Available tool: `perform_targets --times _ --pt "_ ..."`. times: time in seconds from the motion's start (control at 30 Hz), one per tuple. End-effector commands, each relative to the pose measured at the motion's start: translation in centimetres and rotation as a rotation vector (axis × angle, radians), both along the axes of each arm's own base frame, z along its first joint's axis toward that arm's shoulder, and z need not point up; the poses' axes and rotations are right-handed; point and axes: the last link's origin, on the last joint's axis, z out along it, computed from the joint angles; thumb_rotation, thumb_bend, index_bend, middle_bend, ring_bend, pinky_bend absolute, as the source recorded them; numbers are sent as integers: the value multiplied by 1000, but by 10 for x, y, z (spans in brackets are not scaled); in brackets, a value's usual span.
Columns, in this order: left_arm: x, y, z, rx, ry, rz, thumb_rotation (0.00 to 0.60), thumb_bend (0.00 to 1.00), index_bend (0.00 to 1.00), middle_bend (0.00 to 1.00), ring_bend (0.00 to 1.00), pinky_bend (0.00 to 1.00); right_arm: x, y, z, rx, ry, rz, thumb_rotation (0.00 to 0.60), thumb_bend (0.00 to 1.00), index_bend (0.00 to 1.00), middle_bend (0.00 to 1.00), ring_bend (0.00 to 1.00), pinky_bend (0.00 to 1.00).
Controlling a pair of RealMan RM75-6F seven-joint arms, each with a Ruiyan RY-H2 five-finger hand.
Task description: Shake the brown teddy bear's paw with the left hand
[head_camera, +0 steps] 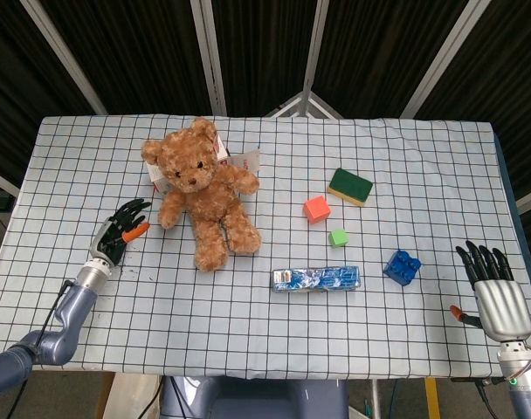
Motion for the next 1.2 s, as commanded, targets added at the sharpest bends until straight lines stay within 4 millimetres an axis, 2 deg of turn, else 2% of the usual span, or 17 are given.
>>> perform_targets --times 0.03,0.23,0.4,0.83,1.2 --pt "6 4 -8 -16 -2 10 600 269 274 236 0 0 0 0 0 2 0 -1 600 102 0 0 0 0" --pt "15 5 -16 -27 10 0 600 330 319 272 0 0 -1 0 2 -3 -3 -3 600 103 0 0 0 0" --pt "18 4 -19 -12 21 5 600 343 331 281 0 0 -1 0 3 -4 -9 -4 600 103 0 0 0 0" --pt "30 -1 -28 22 39 14 600 314 230 229 0 0 -1 0 2 6 -16 -9 600 103 0 0 0 0" --pt "42 -4 -27 123 145 -1 600 314 238 230 0 0 -2 0 2 21 -27 -18 600 102 0 0 0 0"
